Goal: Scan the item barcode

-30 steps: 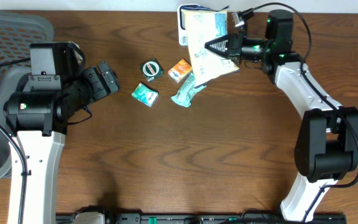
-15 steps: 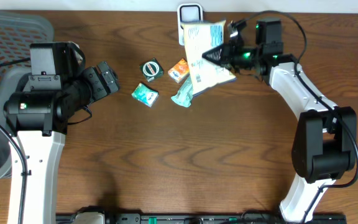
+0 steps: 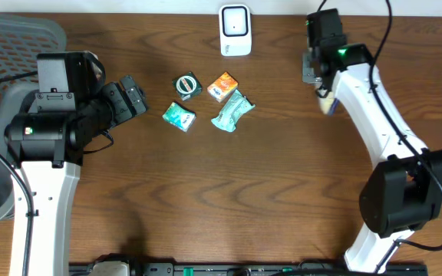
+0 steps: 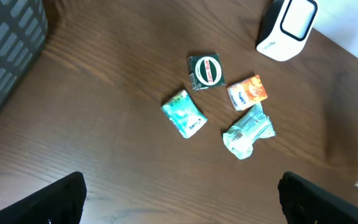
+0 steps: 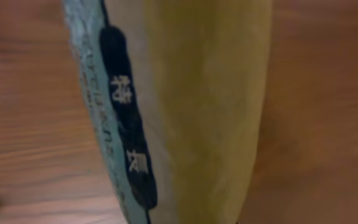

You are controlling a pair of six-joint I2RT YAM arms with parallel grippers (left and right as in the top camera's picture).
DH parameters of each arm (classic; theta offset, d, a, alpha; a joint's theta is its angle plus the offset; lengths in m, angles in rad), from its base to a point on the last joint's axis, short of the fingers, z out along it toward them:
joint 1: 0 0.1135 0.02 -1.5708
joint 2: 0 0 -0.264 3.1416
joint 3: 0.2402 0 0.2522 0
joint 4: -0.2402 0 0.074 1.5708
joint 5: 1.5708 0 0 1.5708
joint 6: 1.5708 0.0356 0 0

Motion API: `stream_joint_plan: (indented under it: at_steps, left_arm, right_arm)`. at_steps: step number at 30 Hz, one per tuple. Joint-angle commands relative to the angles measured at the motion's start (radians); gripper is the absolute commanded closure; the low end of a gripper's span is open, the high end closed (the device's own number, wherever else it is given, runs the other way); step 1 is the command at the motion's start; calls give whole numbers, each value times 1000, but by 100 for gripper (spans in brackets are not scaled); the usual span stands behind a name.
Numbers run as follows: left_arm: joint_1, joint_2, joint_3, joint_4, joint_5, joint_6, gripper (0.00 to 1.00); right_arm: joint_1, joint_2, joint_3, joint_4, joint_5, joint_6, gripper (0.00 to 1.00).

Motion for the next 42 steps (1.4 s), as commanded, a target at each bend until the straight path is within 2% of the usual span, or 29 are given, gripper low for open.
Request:
stream_joint_plan:
  at_steps: [1,5,7,9,10,13,15,16,17,21,23,25,28,30,32,34,38,39,40,41,42]
  left_arm:
    - [5,2,3,0,-6,6,2]
    - [5,2,3,0,-6,6,2]
    - [5,2,3,0,-6,6,2]
    - [5,2,3,0,-6,6,2]
    - [5,2,3,0,-6,6,2]
    - [5,2,3,-1,-6,6,2]
    - [5,2,3,0,-6,6,2]
    - [5,2,3,0,-6,6,2]
    - [5,2,3,0,-6,6,2]
    - [5,2,3,0,-6,6,2]
    - [5,2,3,0,-6,6,2]
    - [5,2,3,0,-6,6,2]
    - [5,2,3,0,-6,6,2]
    - [5,2,3,0,-6,6,2]
    - [5,2,3,0,-6,6,2]
    - [5,2,3,0,-6,6,2]
    - [5,2,3,0,-6,6,2]
    - [5,2,3,0,-6,6,2]
    - [5,2,3,0,-6,6,2]
    - [5,2,3,0,-6,6,2]
    - [5,2,3,0,-6,6,2]
  right_arm:
    - [27,24,-60,-3,249,-50,98]
    - [33,62,-122,0,245,-32,96]
    - [47,89,-156,-5,192,-24,91]
    - [60,93,-169,-13,124,-24,82]
    - [69,93,-179,-13,67,-23,74]
    - [103,93,-180,-6,-60,-8,69]
    - [117,92,-177,4,-68,14,55]
    - [127,92,-169,3,-78,22,43]
    - [135,91,-158,4,-106,21,38]
    - [142,86,-52,-39,-203,21,36]
    - [129,80,32,-105,-196,21,30]
    - [93,78,154,-190,-195,5,19]
    - [21,78,213,-204,-195,-47,10]
    - [-25,80,206,-204,-197,-55,8]
    - [-74,81,180,-203,-222,-56,7]
    - [-163,93,116,-184,-435,-142,8]
    - [-229,102,-13,-114,-645,-193,13]
    - [-232,103,-40,-95,-678,-193,20]
    - [-230,103,-82,-68,-757,-193,40]
    - [-226,103,-92,-61,-776,-193,47]
    - [-216,103,-104,-56,-801,-192,61]
